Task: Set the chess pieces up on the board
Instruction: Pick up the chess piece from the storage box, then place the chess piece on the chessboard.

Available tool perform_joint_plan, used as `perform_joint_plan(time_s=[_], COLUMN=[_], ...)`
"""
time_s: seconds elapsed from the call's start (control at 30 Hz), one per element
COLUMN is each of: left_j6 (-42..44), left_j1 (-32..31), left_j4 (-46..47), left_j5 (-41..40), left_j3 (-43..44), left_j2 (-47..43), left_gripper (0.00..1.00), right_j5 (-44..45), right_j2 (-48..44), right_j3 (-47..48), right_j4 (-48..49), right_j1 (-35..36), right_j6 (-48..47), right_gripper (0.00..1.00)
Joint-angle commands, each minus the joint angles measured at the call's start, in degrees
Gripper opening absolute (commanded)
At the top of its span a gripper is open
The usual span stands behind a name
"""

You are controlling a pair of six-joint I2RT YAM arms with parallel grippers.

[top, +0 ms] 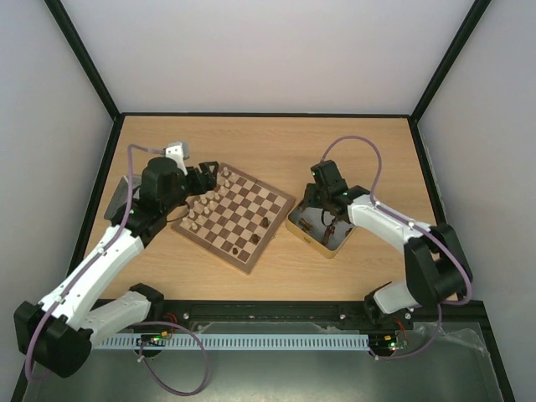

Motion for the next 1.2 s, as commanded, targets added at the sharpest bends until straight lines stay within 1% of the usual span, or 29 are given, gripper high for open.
perform_joint_plan(time_s=[0.0,0.13,0.23,0.33,0.47,0.53,0.63,0.73,0.87,0.97,1.17], left_j6=[-2.8,-7.4,-10.4,-12.0,-13.0,-13.5,-13.8,-15.9,-18.1,-21.4,-28.5], left_j1=[0.4,0.3,0.2,-0.2,-0.4,-0.5,-0.9,-1.1,-1.3,-1.5,-1.5], left_j4=[2.6,5.8,8.5,9.7,9.8,9.7,10.0,12.7,14.3,18.0,26.2], left_j5=[14.7,28.5,36.4,41.6,46.1,47.3,49.5,51.7,51.8,51.9,52.2], left_j3=[3.7,5.2,5.2,5.2,5.0,4.7,4.3,3.1,2.2,0.8,-3.9], left_j2=[5.2,11.5,15.6,18.6,21.4,22.6,23.7,23.8,24.4,25.1,26.5], left_gripper=[0.81,0.8,0.79,0.79,0.76,0.72,0.66,0.6,0.52,0.43,0.22], right_j5=[-7.5,-18.8,-25.9,-30.2,-36.8,-39.2,-39.5,-39.5,-40.0,-40.6,-39.7], right_j2=[-6.1,-10.1,-10.0,-8.5,-6.6,-6.3,-6.2,-5.6,-5.1,-5.2,-4.8], right_j3=[-1.2,-2.4,-2.1,-0.9,0.5,0.5,0.7,1.2,1.6,1.6,1.4], right_j4=[1.7,9.5,13.8,16.3,18.7,20.2,21.4,21.4,21.7,22.1,22.8], right_j1=[-0.2,1.0,2.9,5.2,7.9,8.7,9.1,9.1,9.2,9.4,9.5], right_j6=[-1.5,-2.4,-3.7,-5.5,-7.6,-7.7,-7.6,-7.4,-7.3,-7.1,-6.2], right_gripper=[0.04,0.04,0.03,0.03,0.04,0.04,0.05,0.05,0.05,0.05,0.05])
